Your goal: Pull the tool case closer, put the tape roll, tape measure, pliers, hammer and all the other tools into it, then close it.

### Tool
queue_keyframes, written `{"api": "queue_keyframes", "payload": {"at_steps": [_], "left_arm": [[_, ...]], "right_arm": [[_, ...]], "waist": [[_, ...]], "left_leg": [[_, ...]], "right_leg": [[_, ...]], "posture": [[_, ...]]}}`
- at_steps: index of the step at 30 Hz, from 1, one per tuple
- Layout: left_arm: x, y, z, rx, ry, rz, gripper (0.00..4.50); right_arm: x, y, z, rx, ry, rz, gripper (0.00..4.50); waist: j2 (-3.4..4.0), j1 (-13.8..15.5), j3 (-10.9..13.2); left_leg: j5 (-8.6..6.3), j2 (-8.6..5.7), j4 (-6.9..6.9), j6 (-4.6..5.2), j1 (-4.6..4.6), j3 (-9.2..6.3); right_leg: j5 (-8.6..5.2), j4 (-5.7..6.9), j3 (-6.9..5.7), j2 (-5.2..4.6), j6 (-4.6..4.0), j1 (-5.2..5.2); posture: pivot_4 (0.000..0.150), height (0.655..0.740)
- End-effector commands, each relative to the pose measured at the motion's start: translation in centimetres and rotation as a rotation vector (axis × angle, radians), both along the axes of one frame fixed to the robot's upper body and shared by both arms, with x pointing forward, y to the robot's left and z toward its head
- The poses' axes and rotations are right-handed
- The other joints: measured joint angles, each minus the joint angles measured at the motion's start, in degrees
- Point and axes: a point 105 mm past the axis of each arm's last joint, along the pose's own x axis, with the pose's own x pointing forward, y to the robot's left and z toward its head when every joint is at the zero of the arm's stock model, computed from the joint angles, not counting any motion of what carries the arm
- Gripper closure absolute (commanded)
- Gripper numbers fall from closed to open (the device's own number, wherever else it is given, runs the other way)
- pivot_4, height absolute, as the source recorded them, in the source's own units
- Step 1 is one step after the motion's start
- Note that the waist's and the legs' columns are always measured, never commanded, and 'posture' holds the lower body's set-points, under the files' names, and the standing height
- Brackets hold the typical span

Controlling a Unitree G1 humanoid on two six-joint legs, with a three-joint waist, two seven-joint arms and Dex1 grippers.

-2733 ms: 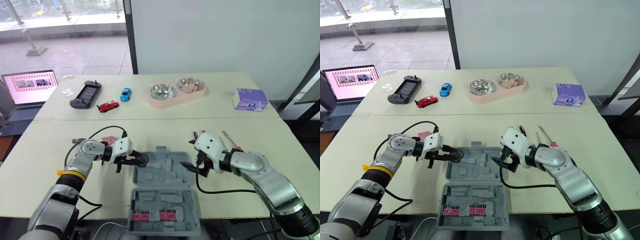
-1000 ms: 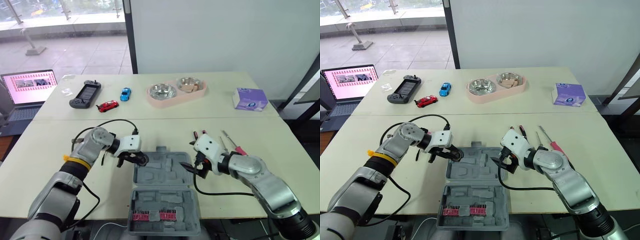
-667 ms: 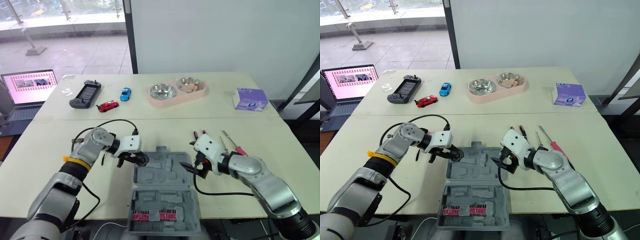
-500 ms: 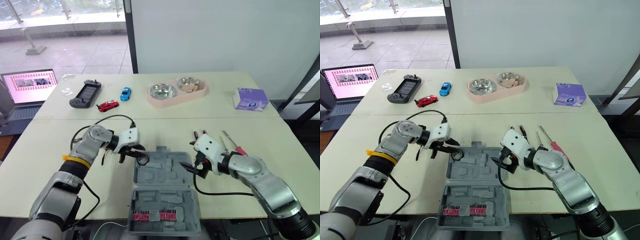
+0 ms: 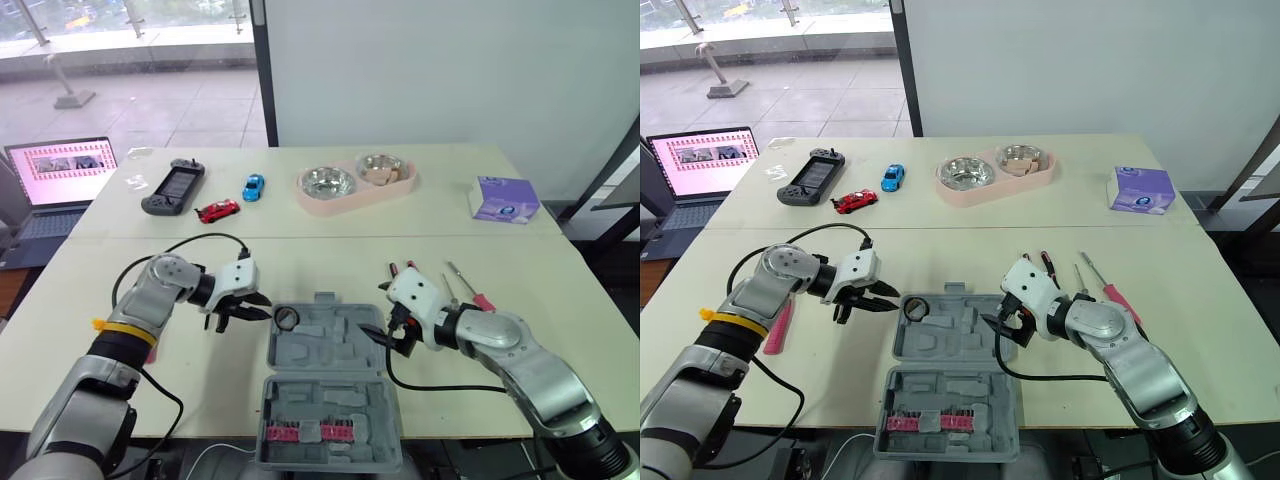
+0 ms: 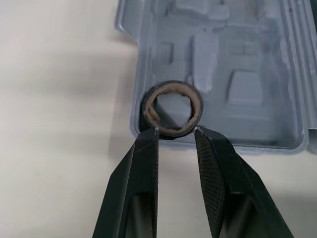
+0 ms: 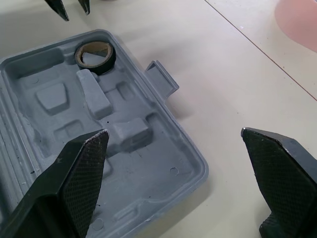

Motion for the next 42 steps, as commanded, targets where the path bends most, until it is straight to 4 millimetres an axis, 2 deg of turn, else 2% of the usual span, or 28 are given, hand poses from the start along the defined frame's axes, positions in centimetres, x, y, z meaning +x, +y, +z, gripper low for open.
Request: {"api": "queue_keyframes", "payload": {"at_steps": [1,7,19,28,35,39,42], "left_arm": [[0.0,-0.9,0.4,-0.014,-0.042,-0.026,3.29],[0.3,-1.9,-0.3,-0.066,-0.052,-0.011,3.29],[0.2,-1.4,-4.0,-0.022,0.012,0.051,3.29],[0.3,-1.3,-4.2,-0.024,0.034,0.075,3.29],[1.6,-2.0,-1.0,-0.16,0.0,0.096,3.29],[1.5,-1.9,-1.8,-0.145,0.01,0.104,3.29],[0.8,-1.7,-3.4,-0.107,0.042,0.1,3.29]], "right_arm": [[-0.2,0.6,1.3,0.014,-0.056,0.029,0.0],[-0.2,0.5,1.2,0.011,-0.055,0.025,0.0],[-0.3,0.3,1.4,0.008,-0.058,0.015,0.0],[-0.4,0.4,1.4,0.01,-0.055,0.018,0.0],[-0.5,0.3,1.3,0.012,-0.053,0.015,0.0],[-0.5,0.4,1.3,0.011,-0.052,0.016,0.0],[-0.5,0.3,1.4,0.011,-0.052,0.014,0.0]], "waist": [[0.0,-0.01,0.0],[0.0,-0.09,0.0],[0.01,-0.05,-0.01],[0.02,-0.17,-0.01],[0.01,-0.14,-0.01],[0.01,-0.03,-0.01],[0.01,-0.13,-0.01]], "left_leg": [[0.0,0.0,0.0,0.0,0.01,0.0],[0.0,0.0,0.0,0.0,0.02,0.0],[0.0,0.0,0.0,0.0,0.03,0.01],[0.0,0.0,0.0,0.0,0.08,0.02],[0.0,0.0,0.0,0.0,0.06,0.02],[0.0,0.0,0.0,0.0,0.04,0.02],[0.0,-0.01,0.0,0.0,0.04,0.02]], "right_leg": [[0.0,0.0,0.0,0.0,0.0,0.0],[0.0,0.01,0.0,0.0,0.0,0.0],[0.0,0.0,0.0,0.0,0.0,0.01],[0.0,0.03,0.02,0.0,0.0,0.03],[0.0,0.03,0.02,0.0,0.0,0.01],[0.0,0.01,0.02,0.0,0.0,0.01],[0.0,0.0,0.02,0.0,0.0,0.01]], "posture": [[0.15,0.736],[0.15,0.736],[0.15,0.736],[0.15,0.736],[0.15,0.736],[0.15,0.736],[0.15,0.736]]}}
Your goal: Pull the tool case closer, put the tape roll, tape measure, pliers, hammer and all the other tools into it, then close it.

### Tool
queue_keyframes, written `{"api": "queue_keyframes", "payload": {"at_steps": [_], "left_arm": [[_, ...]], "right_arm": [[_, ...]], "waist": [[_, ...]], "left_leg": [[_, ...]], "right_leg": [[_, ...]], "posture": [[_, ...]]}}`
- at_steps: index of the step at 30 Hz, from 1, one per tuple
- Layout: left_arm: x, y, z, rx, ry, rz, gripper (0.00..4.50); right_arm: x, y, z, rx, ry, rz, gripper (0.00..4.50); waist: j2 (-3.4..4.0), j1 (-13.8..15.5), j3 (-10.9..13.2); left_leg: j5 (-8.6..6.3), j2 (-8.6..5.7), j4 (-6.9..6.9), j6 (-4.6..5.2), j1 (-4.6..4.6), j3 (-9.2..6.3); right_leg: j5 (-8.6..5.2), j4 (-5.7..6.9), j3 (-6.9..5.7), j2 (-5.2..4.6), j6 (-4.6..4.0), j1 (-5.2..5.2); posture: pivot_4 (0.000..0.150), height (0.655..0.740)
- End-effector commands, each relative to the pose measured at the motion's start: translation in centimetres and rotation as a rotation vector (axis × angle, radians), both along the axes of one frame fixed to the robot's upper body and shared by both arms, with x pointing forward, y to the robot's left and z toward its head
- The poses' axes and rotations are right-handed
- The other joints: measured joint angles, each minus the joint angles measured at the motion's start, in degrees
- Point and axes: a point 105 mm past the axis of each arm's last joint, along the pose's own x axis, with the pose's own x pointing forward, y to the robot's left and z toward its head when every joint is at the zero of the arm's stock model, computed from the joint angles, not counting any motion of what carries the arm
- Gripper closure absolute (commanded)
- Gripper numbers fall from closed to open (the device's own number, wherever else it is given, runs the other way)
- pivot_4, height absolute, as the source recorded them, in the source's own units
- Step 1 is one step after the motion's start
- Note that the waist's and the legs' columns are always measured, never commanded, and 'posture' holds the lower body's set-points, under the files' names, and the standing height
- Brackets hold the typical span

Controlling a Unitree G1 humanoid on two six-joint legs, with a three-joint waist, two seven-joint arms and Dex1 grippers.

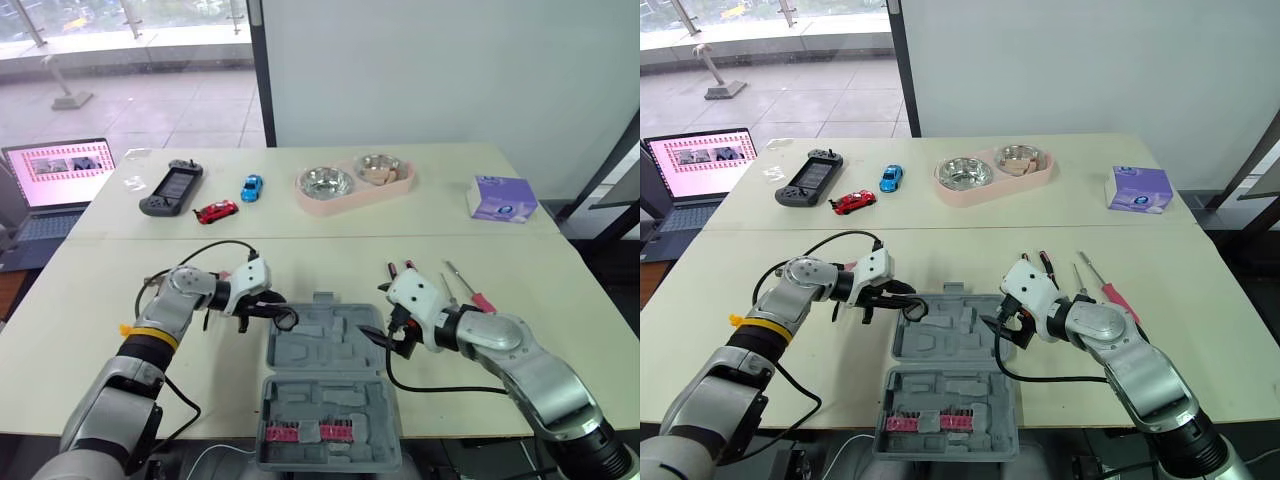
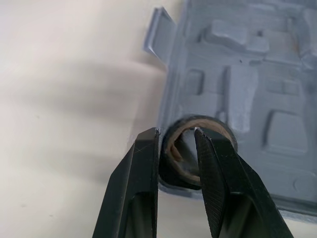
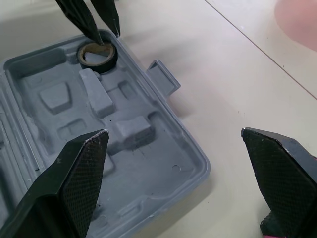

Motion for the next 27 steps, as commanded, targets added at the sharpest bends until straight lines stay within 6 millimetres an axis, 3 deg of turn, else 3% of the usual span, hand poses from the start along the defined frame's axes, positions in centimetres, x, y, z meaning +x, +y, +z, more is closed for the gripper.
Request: {"api": "queue_keyframes", "payload": {"at_steps": [1,9,16,22,25,27], "left_arm": [[-0.6,0.2,-1.1,0.025,0.01,-0.012,3.29],[-0.7,1.0,-2.7,0.111,0.014,0.005,3.29],[0.0,0.6,-1.6,0.087,-0.004,0.014,3.29],[0.6,0.7,5.1,-0.086,-0.086,0.019,3.29],[-0.4,2.6,8.7,-0.161,-0.098,0.047,3.29],[-1.3,4.4,10.1,-0.183,-0.102,0.089,3.29]], "right_arm": [[-0.2,0.2,1.3,0.009,-0.051,0.009,0.0],[-0.2,0.0,1.3,0.007,-0.048,0.006,0.0],[-0.1,-0.1,1.5,0.01,-0.053,0.007,0.0],[0.2,-1.4,2.6,0.046,-0.09,-0.017,0.0],[0.4,-2.8,3.5,0.077,-0.111,-0.045,0.0],[0.4,-4.0,3.6,0.086,-0.12,-0.071,0.0]], "waist": [[0.0,0.01,0.0],[0.02,0.03,-0.02],[0.02,0.08,-0.03],[-0.05,-0.06,0.01],[-0.05,-0.22,0.02],[-0.03,-0.36,0.01]], "left_leg": [[0.0,0.0,0.0,0.0,0.01,0.0],[0.0,0.0,0.0,-0.01,0.06,0.0],[0.01,0.0,0.01,-0.01,0.11,0.0],[0.01,0.01,0.01,-0.01,-0.01,-0.01],[0.01,0.01,-0.01,-0.02,-0.13,-0.02],[0.01,0.01,-0.04,-0.02,-0.15,-0.01]], "right_leg": [[0.0,0.01,0.0,0.0,0.0,0.0],[0.0,0.02,0.0,0.0,0.0,0.03],[0.0,0.03,0.0,0.0,0.0,0.1],[0.0,0.03,0.0,0.01,0.0,-0.02],[0.0,0.03,0.01,0.01,0.0,-0.15],[0.0,0.02,0.03,0.0,0.0,-0.2]], "posture": [[0.15,0.736],[0.15,0.736],[0.15,0.736],[0.15,0.736],[0.15,0.736],[0.15,0.736]]}}
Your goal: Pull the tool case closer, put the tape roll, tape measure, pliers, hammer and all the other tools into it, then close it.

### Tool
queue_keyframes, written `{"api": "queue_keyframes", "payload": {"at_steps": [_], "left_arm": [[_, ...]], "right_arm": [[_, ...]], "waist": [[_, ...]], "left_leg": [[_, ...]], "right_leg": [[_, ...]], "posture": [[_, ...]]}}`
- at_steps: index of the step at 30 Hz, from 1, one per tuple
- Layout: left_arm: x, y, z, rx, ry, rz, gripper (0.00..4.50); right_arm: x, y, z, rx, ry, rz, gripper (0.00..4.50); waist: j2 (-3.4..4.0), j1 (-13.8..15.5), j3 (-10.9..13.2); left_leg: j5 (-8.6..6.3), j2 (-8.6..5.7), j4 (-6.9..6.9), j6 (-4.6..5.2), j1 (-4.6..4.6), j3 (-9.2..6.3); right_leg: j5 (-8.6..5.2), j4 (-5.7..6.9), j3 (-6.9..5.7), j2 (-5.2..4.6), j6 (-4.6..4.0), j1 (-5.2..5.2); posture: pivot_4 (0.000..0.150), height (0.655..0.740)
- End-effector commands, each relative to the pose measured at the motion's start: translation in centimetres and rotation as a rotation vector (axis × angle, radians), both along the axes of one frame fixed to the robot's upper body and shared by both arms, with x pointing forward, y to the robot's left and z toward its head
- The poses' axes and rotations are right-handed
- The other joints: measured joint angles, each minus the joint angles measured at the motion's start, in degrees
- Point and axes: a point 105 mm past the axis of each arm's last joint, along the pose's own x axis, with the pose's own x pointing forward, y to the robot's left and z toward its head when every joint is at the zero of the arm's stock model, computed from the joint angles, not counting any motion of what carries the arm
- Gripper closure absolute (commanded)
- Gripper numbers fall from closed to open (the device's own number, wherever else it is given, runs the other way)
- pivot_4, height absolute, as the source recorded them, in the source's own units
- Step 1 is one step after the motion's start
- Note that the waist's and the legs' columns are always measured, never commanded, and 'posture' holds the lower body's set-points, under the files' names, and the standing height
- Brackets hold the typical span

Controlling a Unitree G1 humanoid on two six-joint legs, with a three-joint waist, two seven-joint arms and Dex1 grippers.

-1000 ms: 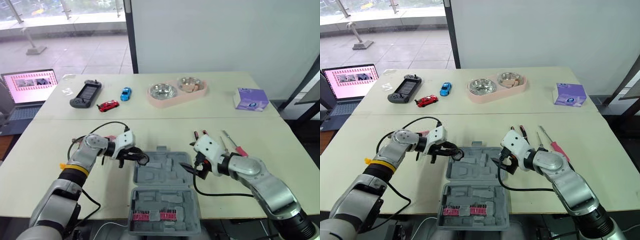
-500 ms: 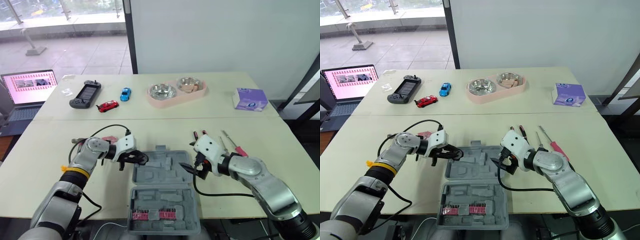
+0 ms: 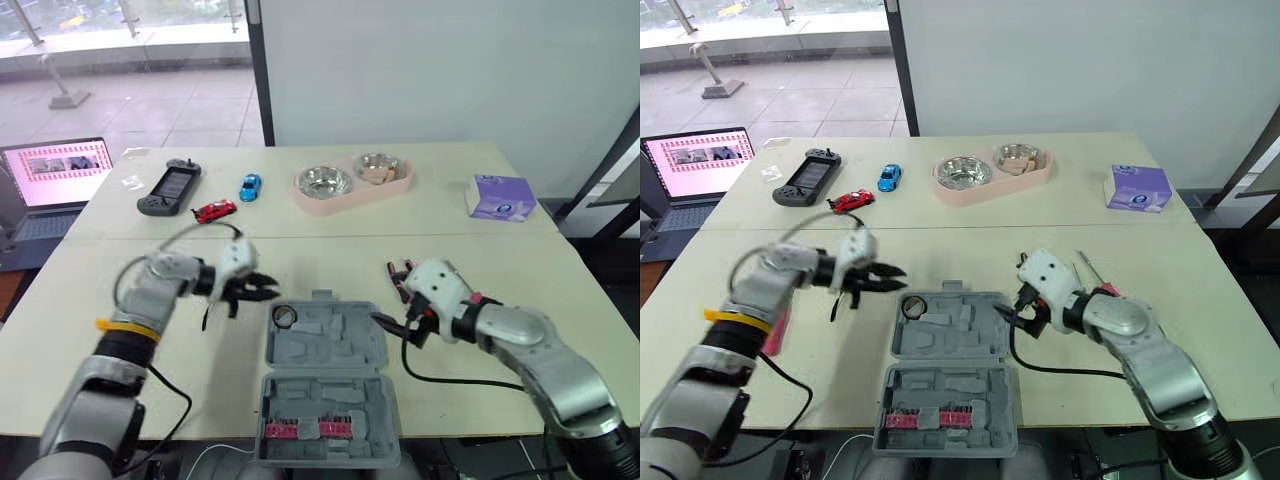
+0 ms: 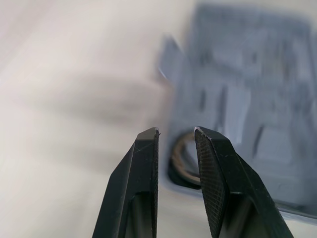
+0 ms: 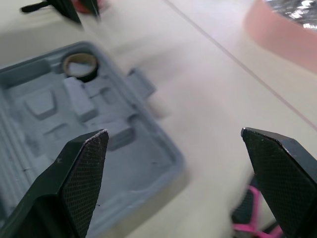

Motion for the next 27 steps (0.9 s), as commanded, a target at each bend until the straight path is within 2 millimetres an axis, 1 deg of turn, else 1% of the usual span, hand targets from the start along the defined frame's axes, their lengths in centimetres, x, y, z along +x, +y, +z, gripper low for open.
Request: {"api": "queue_keyframes", "payload": {"at_steps": [1,3,5,6,8,9,10,11,13,15,17,19,23,27], "left_arm": [[-1.4,2.5,2.8,-0.075,-0.015,0.055,3.29],[-2.8,5.9,2.6,-0.05,-0.001,0.163,3.29],[-4.3,10.5,1.8,-0.019,0.022,0.319,3.29],[-5.5,13.7,1.0,0.03,0.018,0.424,3.06],[-7.5,17.5,0.4,0.077,0.015,0.557,2.49],[-8.6,19.6,0.1,0.081,0.014,0.643,2.03],[-9.6,21.3,-0.2,0.091,0.014,0.705,1.52],[-10.7,22.7,-0.4,0.105,0.014,0.753,1.1],[-12.8,25.4,-0.9,0.129,0.015,0.852,0.05],[-15.2,27.9,-1.6,0.166,0.021,0.942,0.05],[-16.8,29.2,-2.3,0.194,0.033,0.986,0.05],[-17.6,29.7,-2.8,0.193,0.037,1.003,0.05],[-18.1,29.5,-3.5,0.198,0.051,0.988,0.05],[-18.1,29.0,-4.1,0.191,0.057,0.969,0.05]], "right_arm": [[0.0,-1.9,1.4,0.017,-0.055,-0.027,0.0],[-0.2,-4.3,0.9,-0.016,-0.049,-0.081,0.0],[-0.4,-7.0,0.4,-0.047,-0.041,-0.148,0.0],[-0.7,-8.8,0.2,-0.057,-0.039,-0.194,0.0],[-1.3,-11.1,0.0,-0.073,-0.039,-0.251,0.0],[-1.6,-12.4,-0.1,-0.079,-0.041,-0.28,0.0],[-2.0,-13.5,-0.2,-0.083,-0.044,-0.307,0.0],[-2.3,-14.7,-0.2,-0.086,-0.053,-0.335,0.0],[-3.4,-16.8,-0.6,-0.08,-0.04,-0.371,0.0],[-5.1,-19.5,-1.2,-0.086,-0.009,-0.41,0.0],[-6.4,-21.6,-1.8,-0.099,0.014,-0.439,0.0],[-7.0,-22.9,-2.2,-0.099,0.026,-0.459,0.0],[-7.5,-23.8,-2.7,-0.092,0.034,-0.476,0.0],[-7.5,-23.9,-3.0,-0.084,0.029,-0.484,0.0]], "waist": [[0.02,-0.06,-0.01],[0.05,-0.01,0.0],[0.04,-0.12,0.01],[0.03,-0.24,0.02],[0.01,-0.12,0.03],[0.0,0.17,0.03],[-0.01,0.4,0.03],[-0.01,0.54,0.03],[-0.01,0.79,0.03],[-0.02,0.94,0.02],[-0.03,0.73,0.02],[-0.03,0.47,0.02],[-0.05,0.17,0.0],[-0.03,0.05,-0.01]], "left_leg": [[0.0,0.0,-0.05,0.0,0.06,0.05],[0.0,0.0,-0.12,0.0,0.14,0.15],[-0.01,0.0,-0.16,0.01,0.2,0.24],[-0.01,0.02,-0.17,0.02,0.22,0.28],[-0.02,0.04,-0.22,0.03,0.21,0.36],[-0.02,0.04,-0.22,0.03,0.2,0.37],[-0.02,0.03,-0.19,0.03,0.21,0.4],[-0.02,0.04,-0.18,0.03,0.19,0.43],[-0.02,0.04,-0.18,0.03,0.24,0.44],[-0.03,0.03,-0.18,0.04,0.29,0.44],[-0.06,0.05,-0.22,0.08,0.3,0.45],[-0.08,0.04,-0.24,0.13,0.31,0.48],[-0.09,0.12,-0.21,0.13,0.5,0.52],[-0.1,0.15,-0.24,0.14,0.56,0.59]], "right_leg": [[0.0,0.0,0.07,0.0,0.0,0.0],[0.0,0.0,0.18,0.01,0.0,0.0],[0.0,0.0,0.28,0.02,0.0,0.0],[-0.01,0.0,0.32,0.04,0.0,-0.01],[-0.01,0.01,0.4,0.06,-0.01,-0.1],[-0.01,0.0,0.41,0.06,-0.01,-0.1],[-0.01,0.0,0.42,0.05,-0.01,-0.08],[-0.01,-0.02,0.42,0.04,-0.01,-0.06],[-0.02,-0.13,0.42,0.02,-0.01,0.1],[-0.04,-0.25,0.4,0.01,0.0,0.21],[-0.03,-0.4,0.4,0.02,0.0,0.26],[-0.03,-0.53,0.4,0.02,0.0,0.32],[-0.03,-0.54,0.4,0.04,-0.05,0.53],[-0.03,-0.54,0.41,0.05,-0.04,0.54]], "posture": [[0.15,0.736],[0.15,0.736],[0.15,0.736],[0.15,0.736],[0.15,0.736],[0.15,0.736],[0.15,0.736],[0.15,0.736],[0.15,0.736],[0.15,0.736],[0.15,0.736],[0.15,0.736],[0.15,0.736],[0.15,0.736]]}}
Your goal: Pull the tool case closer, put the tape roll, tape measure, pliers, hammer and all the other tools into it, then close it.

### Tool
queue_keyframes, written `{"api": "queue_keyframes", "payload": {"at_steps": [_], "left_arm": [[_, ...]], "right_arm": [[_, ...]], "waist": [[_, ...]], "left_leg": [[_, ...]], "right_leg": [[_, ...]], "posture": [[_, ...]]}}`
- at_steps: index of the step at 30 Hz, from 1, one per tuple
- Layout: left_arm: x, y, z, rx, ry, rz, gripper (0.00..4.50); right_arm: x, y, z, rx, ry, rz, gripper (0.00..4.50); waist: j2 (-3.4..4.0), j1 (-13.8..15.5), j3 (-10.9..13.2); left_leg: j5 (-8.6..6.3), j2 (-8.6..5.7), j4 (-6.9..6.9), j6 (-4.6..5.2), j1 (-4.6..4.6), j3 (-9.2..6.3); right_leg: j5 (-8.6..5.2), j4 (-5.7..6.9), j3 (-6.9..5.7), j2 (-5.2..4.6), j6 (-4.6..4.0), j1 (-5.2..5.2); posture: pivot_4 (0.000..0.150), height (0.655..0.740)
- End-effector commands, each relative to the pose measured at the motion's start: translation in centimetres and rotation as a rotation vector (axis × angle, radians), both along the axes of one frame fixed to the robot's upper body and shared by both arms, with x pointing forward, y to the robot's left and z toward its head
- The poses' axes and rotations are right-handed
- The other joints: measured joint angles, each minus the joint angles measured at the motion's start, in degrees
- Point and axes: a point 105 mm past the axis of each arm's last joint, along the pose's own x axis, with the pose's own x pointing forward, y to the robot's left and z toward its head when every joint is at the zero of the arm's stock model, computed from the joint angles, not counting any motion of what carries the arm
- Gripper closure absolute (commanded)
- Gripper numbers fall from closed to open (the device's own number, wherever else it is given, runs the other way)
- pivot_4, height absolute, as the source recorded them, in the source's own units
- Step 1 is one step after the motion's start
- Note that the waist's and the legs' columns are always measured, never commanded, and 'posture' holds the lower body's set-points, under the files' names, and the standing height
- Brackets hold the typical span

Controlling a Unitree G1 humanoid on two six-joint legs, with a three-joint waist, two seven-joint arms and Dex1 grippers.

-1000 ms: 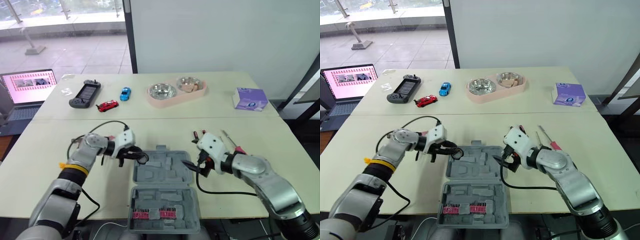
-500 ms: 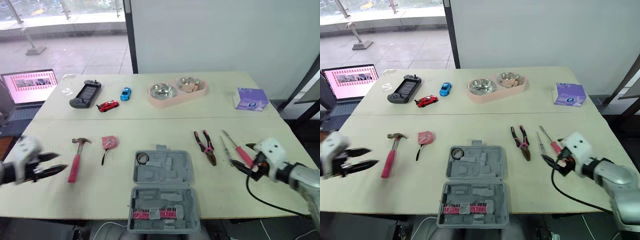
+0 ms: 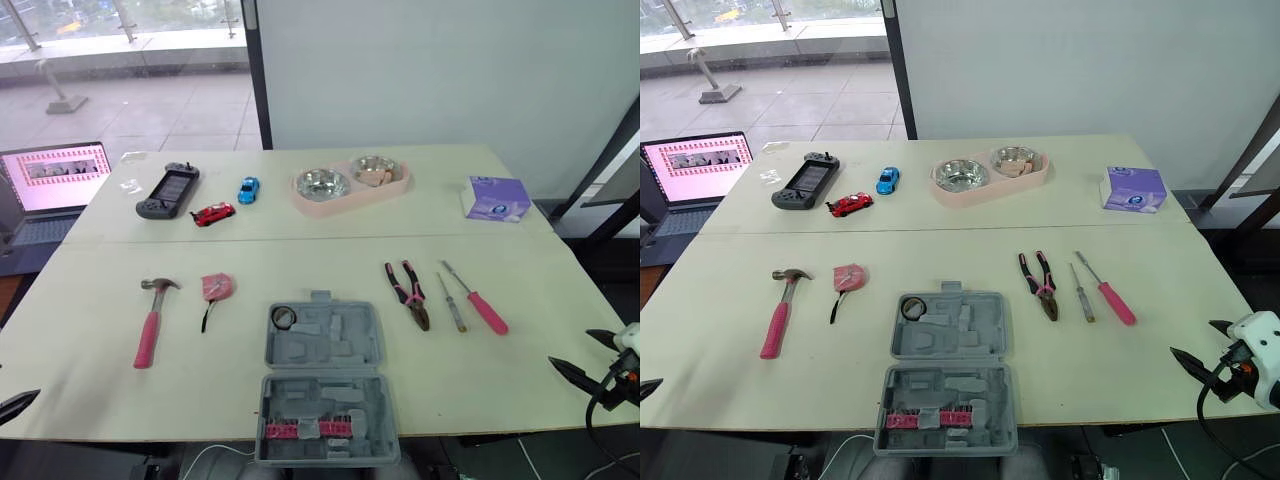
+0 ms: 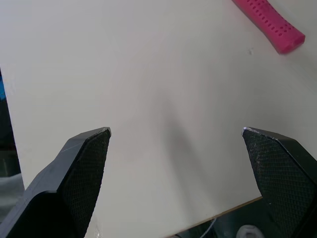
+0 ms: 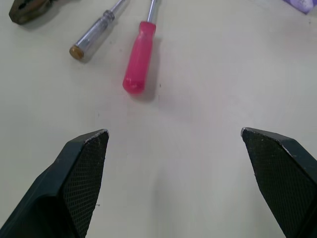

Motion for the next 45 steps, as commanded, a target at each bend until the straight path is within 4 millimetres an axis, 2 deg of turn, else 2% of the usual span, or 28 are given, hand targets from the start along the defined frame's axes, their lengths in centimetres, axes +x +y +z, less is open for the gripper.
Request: {"api": "queue_keyframes", "payload": {"at_steps": [1,4,8,10,12,14,18,20,22,25,28,31,34,42,45], "left_arm": [[0.3,-0.4,0.3,0.007,-0.021,-0.022,0.05],[0.5,-1.0,-0.2,-0.014,-0.029,-0.027,0.05],[1.2,-3.6,-1.0,-0.108,-0.064,-0.055,0.05],[1.5,-6.2,-1.5,-0.175,-0.1,-0.076,0.05],[2.3,-10.0,-2.0,-0.245,-0.155,-0.093,0.05],[3.8,-13.4,-1.9,-0.291,-0.257,-0.063,0.05],[7.0,-17.9,-2.1,-0.354,-0.418,0.105,0.05],[8.2,-19.6,-2.5,-0.364,-0.434,0.152,0.05],[9.1,-20.3,-2.9,-0.343,-0.435,0.172,0.05],[11.8,-21.5,-3.5,-0.327,-0.449,0.218,0.05],[13.9,-22.0,-4.5,-0.285,-0.418,0.225,0.05],[14.9,-22.1,-5.5,-0.29,-0.371,0.244,0.05],[15.6,-23.0,-7.1,-0.29,-0.307,0.214,0.05],[17.0,-24.2,-8.3,-0.334,-0.265,0.215,0.05],[17.1,-24.7,-8.6,-0.347,-0.252,0.197,0.91]], "right_arm": [[0.4,-0.2,1.3,-0.017,-0.059,-0.003,0.0],[0.9,0.8,1.5,-0.01,-0.078,0.008,0.0],[2.8,6.2,3.9,0.078,-0.134,0.122,0.0],[3.7,10.0,5.1,0.13,-0.148,0.218,0.0],[4.4,14.1,6.3,0.183,-0.16,0.344,0.0],[4.6,17.4,7.1,0.218,-0.158,0.458,0.0],[4.9,22.0,7.4,0.209,-0.151,0.665,0.0],[5.0,23.4,7.7,0.197,-0.157,0.748,0.0],[5.1,24.4,7.7,0.178,-0.157,0.809,0.0],[5.5,26.0,7.9,0.153,-0.166,0.901,0.0],[6.3,26.6,7.7,0.128,-0.178,0.914,0.0],[6.7,27.0,7.8,0.112,-0.182,0.918,0.0],[7.0,27.4,8.1,0.113,-0.195,0.914,0.0],[7.1,27.6,8.3,0.109,-0.204,0.889,0.0],[7.0,27.5,8.0,0.103,-0.192,0.878,0.0]], "waist": [[0.0,0.01,0.0],[0.0,0.11,0.0],[0.07,-0.04,0.0],[0.08,-0.13,0.01],[0.05,0.08,0.0],[0.05,0.43,-0.01],[-0.11,2.11,-0.06],[-0.11,2.15,-0.06],[-0.14,1.95,-0.08],[-0.13,1.79,-0.09],[-0.13,1.8,-0.1],[-0.14,1.74,-0.09],[-0.12,1.81,-0.1],[-0.05,2.01,-0.14],[-0.04,1.95,-0.15]], "left_leg": [[0.0,0.0,0.0,0.01,0.0,0.01],[-0.01,-0.01,0.01,0.01,-0.01,0.02],[-0.01,0.02,0.0,0.01,-0.04,0.03],[-0.01,0.12,0.02,0.01,-0.12,0.05],[-0.01,0.32,0.04,0.0,-0.13,0.15],[-0.02,0.37,0.06,0.0,-0.13,0.14],[-0.01,0.15,0.16,-0.01,-0.24,0.03],[0.0,0.01,0.19,-0.02,-0.25,0.0],[0.0,-0.03,0.19,-0.02,-0.25,0.01],[0.0,-0.04,0.18,-0.01,-0.24,0.03],[0.02,-0.03,0.19,-0.04,-0.22,0.03],[0.02,-0.06,0.19,-0.03,-0.25,0.03],[0.02,-0.07,0.17,-0.03,-0.29,0.04],[0.04,-0.13,0.21,-0.07,-0.23,-0.03],[0.04,-0.13,0.21,-0.07,-0.23,-0.05]], "right_leg": [[0.01,0.0,0.0,0.0,0.01,0.0],[0.01,-0.02,0.02,0.0,0.01,0.0],[0.01,-0.01,0.07,-0.01,0.01,-0.01],[0.02,-0.01,0.08,0.02,-0.01,-0.02],[0.04,-0.03,0.14,0.02,-0.04,-0.04],[0.12,-0.18,0.13,0.06,-0.05,-0.06],[0.23,-0.31,0.06,0.1,0.03,-0.04],[0.24,-0.33,0.07,0.05,0.07,-0.04],[0.3,-0.33,0.08,0.04,0.17,-0.04],[0.3,-0.32,0.09,0.05,0.18,-0.06],[0.31,-0.28,0.07,0.07,0.17,-0.06],[0.32,-0.29,0.09,0.05,0.18,-0.11],[0.33,-0.28,0.1,0.04,0.19,-0.2],[0.37,-0.27,0.09,0.0,0.24,-0.06],[0.37,-0.27,0.08,0.0,0.25,-0.06]], "posture": [[0.15,0.736],[0.15,0.736],[0.15,0.736],[0.15,0.736],[0.15,0.736],[0.15,0.736],[0.15,0.736],[0.15,0.736],[0.15,0.736],[0.15,0.736],[0.15,0.736],[0.15,0.736],[0.15,0.736],[0.15,0.736],[0.15,0.736]]}}
